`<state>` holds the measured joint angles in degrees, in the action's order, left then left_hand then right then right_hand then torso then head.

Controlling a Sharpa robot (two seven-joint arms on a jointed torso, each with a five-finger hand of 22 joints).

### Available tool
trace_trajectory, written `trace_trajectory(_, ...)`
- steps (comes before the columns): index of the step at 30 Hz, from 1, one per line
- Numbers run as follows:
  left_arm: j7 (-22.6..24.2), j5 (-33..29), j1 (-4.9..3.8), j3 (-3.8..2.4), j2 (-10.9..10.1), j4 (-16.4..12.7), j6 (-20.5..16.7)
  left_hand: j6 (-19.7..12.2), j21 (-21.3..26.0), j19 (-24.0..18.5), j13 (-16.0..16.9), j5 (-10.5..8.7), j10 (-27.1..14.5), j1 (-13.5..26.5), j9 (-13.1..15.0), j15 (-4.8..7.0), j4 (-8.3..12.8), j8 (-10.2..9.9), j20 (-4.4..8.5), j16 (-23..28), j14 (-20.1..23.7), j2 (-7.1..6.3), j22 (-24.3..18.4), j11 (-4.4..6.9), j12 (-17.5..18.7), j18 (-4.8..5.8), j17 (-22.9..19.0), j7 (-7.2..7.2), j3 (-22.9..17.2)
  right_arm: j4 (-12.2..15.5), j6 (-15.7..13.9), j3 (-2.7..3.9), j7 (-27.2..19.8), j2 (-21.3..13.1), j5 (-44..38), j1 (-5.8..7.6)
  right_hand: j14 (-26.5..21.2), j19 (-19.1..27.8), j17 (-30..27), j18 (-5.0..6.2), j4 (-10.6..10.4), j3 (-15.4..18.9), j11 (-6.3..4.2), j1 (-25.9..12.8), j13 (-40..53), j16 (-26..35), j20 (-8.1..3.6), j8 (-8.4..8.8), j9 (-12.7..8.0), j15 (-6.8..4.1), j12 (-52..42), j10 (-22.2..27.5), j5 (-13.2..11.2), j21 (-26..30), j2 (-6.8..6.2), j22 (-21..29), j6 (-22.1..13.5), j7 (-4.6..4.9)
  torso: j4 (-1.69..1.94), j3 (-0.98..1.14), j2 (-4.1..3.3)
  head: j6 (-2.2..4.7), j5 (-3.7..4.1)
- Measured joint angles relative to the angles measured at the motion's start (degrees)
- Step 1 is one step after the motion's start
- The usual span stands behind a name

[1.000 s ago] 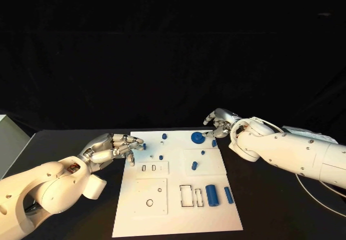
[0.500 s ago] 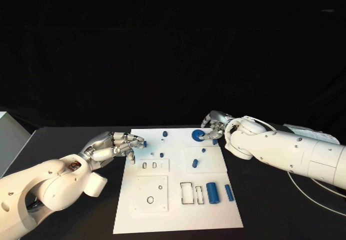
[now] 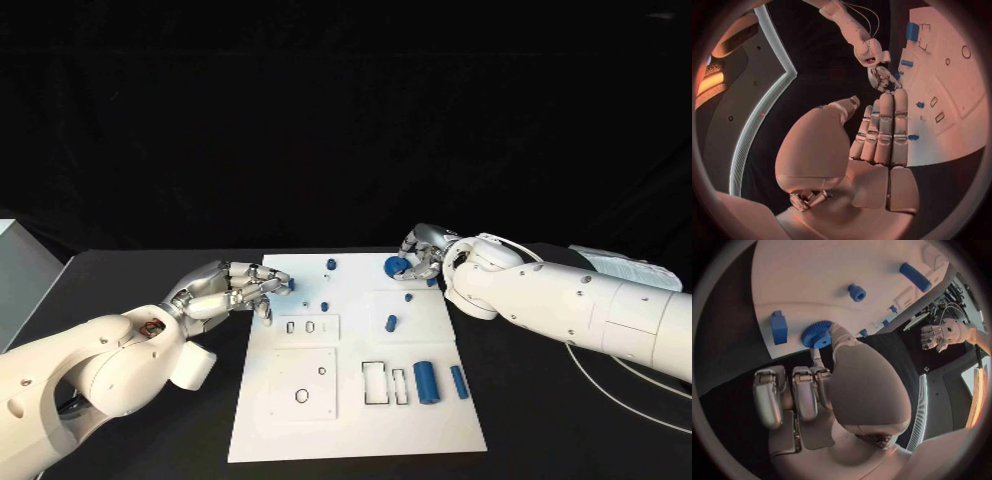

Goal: Assemble the parts on the task board

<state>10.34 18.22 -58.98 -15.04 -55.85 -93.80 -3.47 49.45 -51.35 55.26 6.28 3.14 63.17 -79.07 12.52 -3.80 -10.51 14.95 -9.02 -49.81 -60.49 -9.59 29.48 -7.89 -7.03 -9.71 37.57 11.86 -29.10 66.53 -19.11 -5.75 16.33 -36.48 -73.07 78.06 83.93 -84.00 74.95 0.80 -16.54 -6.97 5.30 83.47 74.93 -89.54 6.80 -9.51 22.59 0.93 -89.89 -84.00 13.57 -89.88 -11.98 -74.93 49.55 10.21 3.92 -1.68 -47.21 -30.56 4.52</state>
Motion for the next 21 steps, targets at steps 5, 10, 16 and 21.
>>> trace_trajectory(5,-0.2,0.1,0.01,0.00,0.0,0.1,0.0,0.0,0.0,0.0,0.0,0.00,0.0,0.0,0.0,0.00,0.0,0.0,0.00,0.0,0.0,0.00,0.0,0.00,0.0,0.00,0.0,0.02,0.0,-0.1,-0.1,0.02,0.0,0.2,-0.2,-0.02,0.0,0.0,0.0,0.00,0.3,-0.7,0.00,0.6,0.0,0.0,0.00,-0.79,0.2,0.00,0.0,0.0,0.8,0.0,0.62,0.0,1.1,-0.39,0.00,0.01,-0.01,-0.19,-0.02)
trace_trajectory(10,-0.3,0.1,0.01,0.00,0.0,0.1,0.0,-0.2,0.0,0.0,0.0,0.00,0.0,0.0,0.0,0.00,0.0,0.0,0.00,0.0,0.0,0.00,0.1,0.00,0.0,0.00,0.0,0.21,0.0,-0.1,-0.3,0.00,-0.3,0.2,-0.3,-0.08,0.0,0.0,0.0,0.01,0.1,-2.5,0.00,0.2,0.0,0.0,0.00,-1.25,0.3,0.00,0.0,0.0,1.7,0.0,1.61,0.0,2.2,-0.56,-0.13,0.04,-0.01,-0.24,-0.12)
trace_trajectory(16,-0.5,0.1,0.01,0.00,0.0,0.2,0.1,-0.2,0.0,0.0,0.0,0.00,0.0,0.0,0.0,0.00,0.0,0.0,0.00,0.0,0.0,0.00,0.1,0.00,0.0,0.00,0.0,0.21,0.0,-0.1,-0.6,-0.03,-0.6,0.2,-0.2,-0.14,0.0,0.0,0.0,0.01,0.3,-4.9,-0.15,0.5,0.0,0.0,0.00,-1.77,0.2,-0.02,0.0,0.1,2.0,0.0,2.88,0.0,3.3,-0.97,-0.13,0.08,-0.01,-0.28,-0.13)
trace_trajectory(21,-0.7,0.2,0.01,0.00,0.0,0.2,0.1,-0.4,0.0,0.0,0.0,0.00,-0.2,0.0,0.0,0.00,0.0,0.0,0.00,0.0,0.0,0.00,0.1,-0.21,0.0,0.00,-0.1,0.41,0.0,0.1,-1.1,-0.08,-1.1,0.2,-0.2,-0.19,0.0,0.0,0.0,0.01,1.2,-9.1,-0.84,0.9,0.0,0.0,-0.47,-1.56,-0.1,-0.64,0.0,0.0,1.4,0.0,3.27,0.0,4.3,-1.07,-0.07,0.08,-0.01,-0.31,-0.05)
